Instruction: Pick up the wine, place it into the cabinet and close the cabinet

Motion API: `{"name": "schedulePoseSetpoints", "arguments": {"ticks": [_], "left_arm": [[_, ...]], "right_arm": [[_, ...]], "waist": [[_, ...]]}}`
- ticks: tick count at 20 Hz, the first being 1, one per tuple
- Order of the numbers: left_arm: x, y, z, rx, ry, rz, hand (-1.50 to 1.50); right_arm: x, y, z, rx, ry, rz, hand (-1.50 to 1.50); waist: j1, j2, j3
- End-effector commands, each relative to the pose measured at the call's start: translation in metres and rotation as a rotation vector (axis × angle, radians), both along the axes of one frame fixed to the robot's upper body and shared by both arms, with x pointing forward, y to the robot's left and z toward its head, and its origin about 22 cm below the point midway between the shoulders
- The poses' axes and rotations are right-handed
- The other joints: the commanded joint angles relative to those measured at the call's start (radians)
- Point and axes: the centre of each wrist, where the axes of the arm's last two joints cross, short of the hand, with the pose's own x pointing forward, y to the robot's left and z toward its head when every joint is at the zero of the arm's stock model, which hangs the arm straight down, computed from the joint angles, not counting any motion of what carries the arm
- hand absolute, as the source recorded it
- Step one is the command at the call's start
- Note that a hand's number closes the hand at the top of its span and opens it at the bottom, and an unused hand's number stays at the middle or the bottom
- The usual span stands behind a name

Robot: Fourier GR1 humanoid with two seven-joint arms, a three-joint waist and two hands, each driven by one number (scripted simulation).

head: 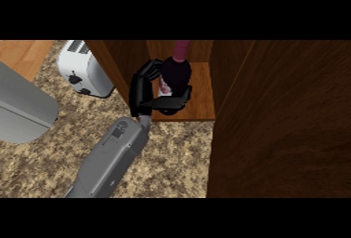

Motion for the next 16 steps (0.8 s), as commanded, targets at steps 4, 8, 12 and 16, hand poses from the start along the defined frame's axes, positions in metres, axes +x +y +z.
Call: {"name": "schedulePoseSetpoints", "arguments": {"ticks": [4, 8, 12, 16], "left_arm": [[0.032, 0.003, 0.018, 0.044, 0.046, 0.006, 1.50], [0.043, 0.007, 0.009, 0.041, 0.025, 0.047, 1.50], [0.042, -0.002, 0.002, 0.101, -0.033, 0.074, 1.50], [0.055, -0.003, 0.011, 0.091, -0.051, 0.123, 1.50]], "right_arm": [[-0.027, -0.002, 0.007, 0.041, -0.040, 0.051, -1.50], [-0.018, 0.002, 0.003, 0.067, -0.055, 0.043, -1.50], [-0.016, 0.001, 0.007, 0.062, -0.030, 0.062, -1.50], [-0.007, 0.013, 0.018, 0.051, -0.038, 0.085, -1.50]], "waist": [[-0.005, 0.000, 0.000], [-0.012, 0.005, 0.000], [-0.015, 0.005, 0.000], [-0.029, 0.011, -0.001]]}}
